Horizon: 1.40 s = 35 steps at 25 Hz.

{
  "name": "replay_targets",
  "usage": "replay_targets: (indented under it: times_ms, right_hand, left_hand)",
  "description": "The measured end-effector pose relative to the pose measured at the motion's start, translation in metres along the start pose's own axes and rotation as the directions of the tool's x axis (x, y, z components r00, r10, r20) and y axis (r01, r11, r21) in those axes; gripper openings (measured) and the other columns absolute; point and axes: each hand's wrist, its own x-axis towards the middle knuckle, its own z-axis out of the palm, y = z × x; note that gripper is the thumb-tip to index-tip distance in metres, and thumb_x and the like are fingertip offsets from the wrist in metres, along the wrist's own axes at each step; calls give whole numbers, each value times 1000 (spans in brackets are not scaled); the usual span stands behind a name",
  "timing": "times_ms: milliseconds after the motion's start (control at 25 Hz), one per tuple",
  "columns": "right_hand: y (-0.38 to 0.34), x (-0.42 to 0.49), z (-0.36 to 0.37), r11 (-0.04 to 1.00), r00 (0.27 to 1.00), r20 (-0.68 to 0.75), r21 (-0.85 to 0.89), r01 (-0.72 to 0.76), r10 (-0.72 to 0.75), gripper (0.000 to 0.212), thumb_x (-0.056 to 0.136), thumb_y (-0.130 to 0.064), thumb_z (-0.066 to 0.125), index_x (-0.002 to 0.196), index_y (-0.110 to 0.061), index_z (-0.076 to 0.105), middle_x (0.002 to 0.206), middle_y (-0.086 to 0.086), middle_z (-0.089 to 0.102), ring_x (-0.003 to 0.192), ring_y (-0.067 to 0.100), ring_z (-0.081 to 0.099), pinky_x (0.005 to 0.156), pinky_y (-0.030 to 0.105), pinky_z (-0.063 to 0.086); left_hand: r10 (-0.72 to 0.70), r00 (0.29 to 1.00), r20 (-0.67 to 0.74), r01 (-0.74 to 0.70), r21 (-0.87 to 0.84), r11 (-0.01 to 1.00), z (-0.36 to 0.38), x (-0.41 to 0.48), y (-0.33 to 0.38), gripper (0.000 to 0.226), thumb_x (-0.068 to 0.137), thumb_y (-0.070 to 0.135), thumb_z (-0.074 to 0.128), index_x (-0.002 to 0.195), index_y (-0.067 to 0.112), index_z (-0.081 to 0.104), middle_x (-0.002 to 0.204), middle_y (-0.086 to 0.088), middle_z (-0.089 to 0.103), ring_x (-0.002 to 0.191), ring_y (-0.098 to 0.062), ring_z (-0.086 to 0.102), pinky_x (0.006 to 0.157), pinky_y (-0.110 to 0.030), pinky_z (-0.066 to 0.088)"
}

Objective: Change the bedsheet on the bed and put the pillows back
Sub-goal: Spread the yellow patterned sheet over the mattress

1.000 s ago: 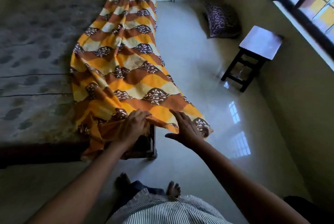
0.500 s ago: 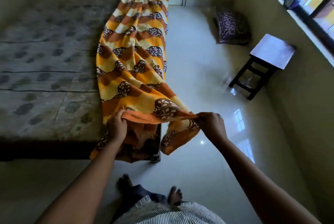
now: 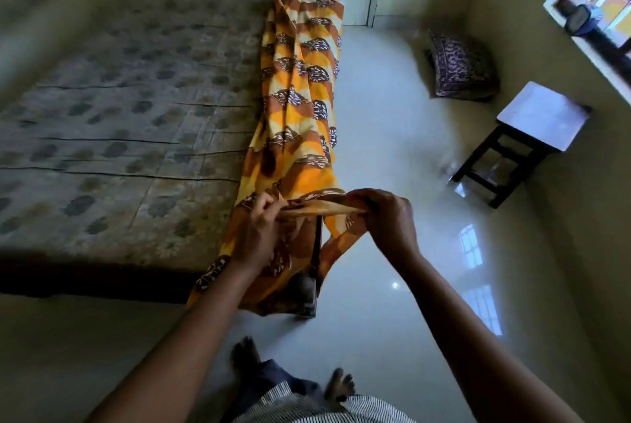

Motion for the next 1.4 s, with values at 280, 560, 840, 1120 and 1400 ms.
replay_targets:
  times_ms: [280,560,840,1120,1400]
  right_hand:
    - [35,-15,-15,984,984,29,-15,-175,176,33,71,5,63,87,-22,74,83,-2,74,76,13,68,67,24,51]
    - [-16,-24,23,1000,889,456,-11,-29,31,68,73,-25,75,135,-23,46,124,8,60,108,25,59,89,37,48]
    - [-37,-7,-12,991,996,12,98,92,-94,33,72,-10,54,98,-15,74,88,2,74,72,12,63,71,25,50]
    - [-12,-8,-2,953,930,249,-204,-222,270,42,81,-10,63,122,-21,59,112,12,65,101,30,61,82,35,48]
    - [-91,3,62,1000,980,198,-24,-16,20,45,80,-15,64,125,-17,59,113,14,67,100,32,63,79,38,49]
  left_hand:
    - [-702,709,68,679,-337,652,-7,18,-20,32,88,-5,41,116,7,54,110,-14,60,98,-32,57,71,-30,38]
    - [39,973,227,-3,-156,988,-39,9,52,46,76,13,58,121,18,52,109,-7,63,93,-25,60,69,-38,54]
    - [-301,954,18,301,-105,948,-19,-14,-14,18,82,2,61,98,7,67,95,-11,57,84,-29,58,60,-23,38]
    - [-615,782,97,610,-323,724,-43,14,-30,40,86,-1,48,126,-2,54,124,-25,56,117,-39,51,92,-35,39]
    - [156,976,149,-132,-162,978,-71,55,-5,37,65,-8,67,99,7,65,99,-13,66,84,-26,62,64,-18,33]
